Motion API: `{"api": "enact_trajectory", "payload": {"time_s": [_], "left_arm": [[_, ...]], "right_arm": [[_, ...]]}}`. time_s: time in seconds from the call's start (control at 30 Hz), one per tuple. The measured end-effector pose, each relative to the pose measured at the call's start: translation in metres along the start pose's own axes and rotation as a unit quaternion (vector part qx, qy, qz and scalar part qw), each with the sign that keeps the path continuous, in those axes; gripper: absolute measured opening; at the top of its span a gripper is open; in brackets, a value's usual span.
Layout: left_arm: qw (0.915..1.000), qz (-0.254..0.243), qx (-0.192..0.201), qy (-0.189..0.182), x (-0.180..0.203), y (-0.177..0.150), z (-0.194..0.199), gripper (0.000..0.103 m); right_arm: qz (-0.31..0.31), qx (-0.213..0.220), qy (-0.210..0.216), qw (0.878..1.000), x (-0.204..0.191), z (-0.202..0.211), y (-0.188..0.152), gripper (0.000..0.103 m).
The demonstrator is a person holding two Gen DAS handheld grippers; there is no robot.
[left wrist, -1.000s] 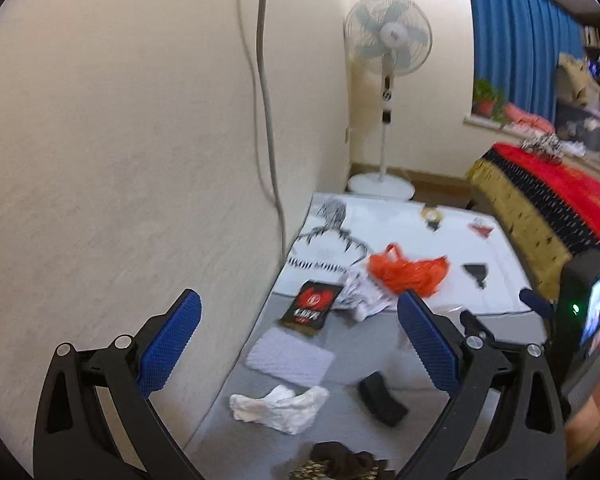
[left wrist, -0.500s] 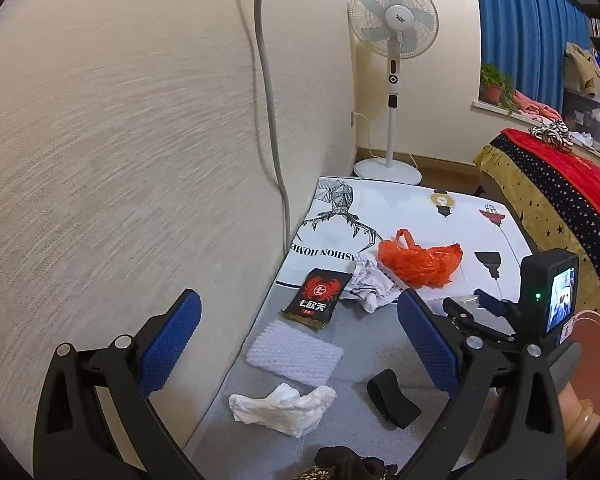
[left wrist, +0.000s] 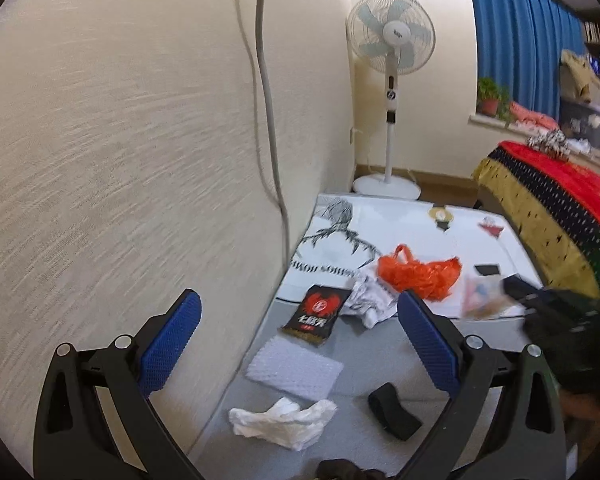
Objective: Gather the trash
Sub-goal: 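Lower the right gripper onto the clear plastic bag and close it, then grasp the black fabric strap with the left gripper while the right gripper holds the clear bag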
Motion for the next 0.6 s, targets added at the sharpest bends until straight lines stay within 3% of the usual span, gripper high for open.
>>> {"api": "enact_trajectory", "payload": {"time_s": [0.13, 0.23, 0.33, 0.43, 0.6], "left_arm": [[0.9994, 0.021, 0.019, -0.018, 0.01, 0.003, 0.01, 0.095], [0.9983, 0.033, 0.021, -0.044, 0.034, 0.002, 0.019, 0.095], [0.9975, 0.04, 0.036, -0.046, 0.06, -0.001, 0.023, 0.095], [0.9976, 0.054, 0.022, -0.037, 0.088, -0.016, 0.016, 0.095], [0.9975, 0.067, -0.008, -0.019, 0.109, -0.057, -0.003, 0.095]], "right_arm": [[0.002, 0.014, -0.013, 1.0, 0.022, 0.074, 0.032, 0.008], [-0.011, 0.023, -0.029, 0.999, 0.041, 0.129, 0.04, 0.008], [-0.032, 0.029, -0.047, 0.998, 0.061, 0.172, 0.039, 0.008], [-0.052, 0.039, -0.062, 0.996, 0.078, 0.2, 0.03, 0.008], [-0.094, 0.016, -0.073, 0.993, 0.109, 0.204, 0.008, 0.008]]}}
Point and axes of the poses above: each gripper's, at about its wrist camera, not at the fingertips, and z roughly against the way its jaws point, x to its right, y to its top, the point moved 5 cm from there along -z, roughly the way its jaws point, and after that the axes turned 12 degrees about x, right-handed, at the moved point
